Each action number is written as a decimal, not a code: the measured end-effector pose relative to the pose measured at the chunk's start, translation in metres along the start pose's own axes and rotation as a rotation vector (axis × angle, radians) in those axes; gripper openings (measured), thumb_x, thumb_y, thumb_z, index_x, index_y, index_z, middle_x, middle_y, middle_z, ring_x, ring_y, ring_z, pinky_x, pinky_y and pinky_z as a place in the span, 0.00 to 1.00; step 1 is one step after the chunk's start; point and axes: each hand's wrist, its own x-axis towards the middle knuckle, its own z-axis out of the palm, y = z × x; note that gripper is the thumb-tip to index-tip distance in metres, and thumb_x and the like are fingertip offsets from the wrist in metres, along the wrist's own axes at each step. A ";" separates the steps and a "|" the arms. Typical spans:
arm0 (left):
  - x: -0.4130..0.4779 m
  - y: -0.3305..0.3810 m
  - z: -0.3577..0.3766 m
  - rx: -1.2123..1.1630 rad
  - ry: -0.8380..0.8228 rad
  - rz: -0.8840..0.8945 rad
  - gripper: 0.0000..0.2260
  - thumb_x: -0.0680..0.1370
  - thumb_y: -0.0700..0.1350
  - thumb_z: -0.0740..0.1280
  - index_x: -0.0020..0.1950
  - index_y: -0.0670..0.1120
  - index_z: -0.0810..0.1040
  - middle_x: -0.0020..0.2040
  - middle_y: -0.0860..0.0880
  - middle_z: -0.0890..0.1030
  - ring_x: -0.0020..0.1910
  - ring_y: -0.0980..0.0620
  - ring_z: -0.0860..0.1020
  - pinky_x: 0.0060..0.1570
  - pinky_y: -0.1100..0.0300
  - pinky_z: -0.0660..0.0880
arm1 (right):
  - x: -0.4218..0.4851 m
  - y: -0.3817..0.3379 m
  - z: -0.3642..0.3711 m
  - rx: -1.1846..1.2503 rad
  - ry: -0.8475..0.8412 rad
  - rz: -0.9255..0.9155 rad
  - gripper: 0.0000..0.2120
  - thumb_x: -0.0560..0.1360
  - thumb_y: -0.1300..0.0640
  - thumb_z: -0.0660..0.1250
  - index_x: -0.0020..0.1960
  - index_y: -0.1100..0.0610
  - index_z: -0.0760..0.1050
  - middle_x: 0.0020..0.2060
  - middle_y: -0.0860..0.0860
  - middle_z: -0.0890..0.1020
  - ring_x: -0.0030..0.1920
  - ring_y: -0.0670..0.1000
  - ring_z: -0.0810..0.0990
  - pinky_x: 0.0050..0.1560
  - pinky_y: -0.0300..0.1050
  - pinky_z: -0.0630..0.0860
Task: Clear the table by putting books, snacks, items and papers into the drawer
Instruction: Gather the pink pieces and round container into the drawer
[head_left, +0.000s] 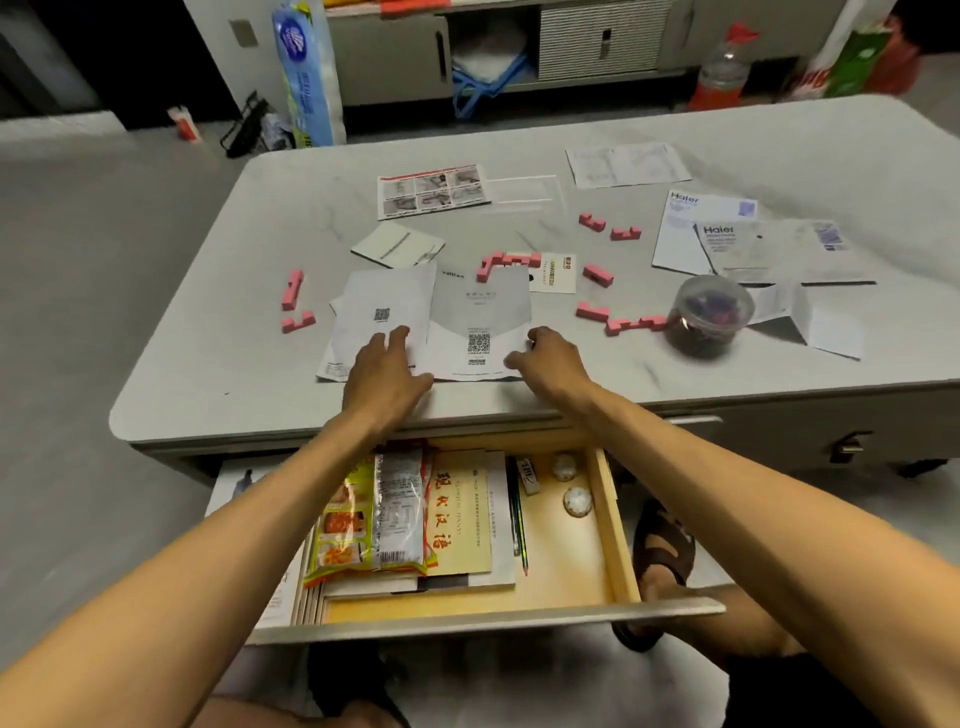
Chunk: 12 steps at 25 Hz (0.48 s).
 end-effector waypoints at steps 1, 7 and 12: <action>0.007 -0.001 0.002 0.082 -0.059 0.018 0.30 0.75 0.55 0.67 0.74 0.49 0.63 0.68 0.42 0.74 0.64 0.41 0.74 0.59 0.47 0.74 | 0.008 -0.007 0.004 0.101 -0.018 0.069 0.21 0.76 0.58 0.67 0.68 0.63 0.69 0.63 0.55 0.77 0.59 0.56 0.77 0.49 0.44 0.71; 0.018 -0.010 0.004 0.404 -0.026 0.146 0.28 0.77 0.58 0.62 0.74 0.51 0.59 0.59 0.42 0.77 0.54 0.40 0.78 0.49 0.50 0.75 | 0.041 -0.003 0.013 0.104 -0.008 0.211 0.16 0.74 0.56 0.67 0.60 0.60 0.75 0.58 0.56 0.82 0.52 0.57 0.81 0.52 0.50 0.80; 0.011 0.000 0.011 0.326 -0.021 0.104 0.21 0.76 0.48 0.61 0.69 0.47 0.68 0.61 0.43 0.74 0.57 0.41 0.74 0.51 0.50 0.72 | 0.024 0.014 -0.039 -0.623 0.345 -0.188 0.20 0.74 0.54 0.67 0.64 0.58 0.72 0.61 0.58 0.77 0.58 0.60 0.75 0.55 0.53 0.72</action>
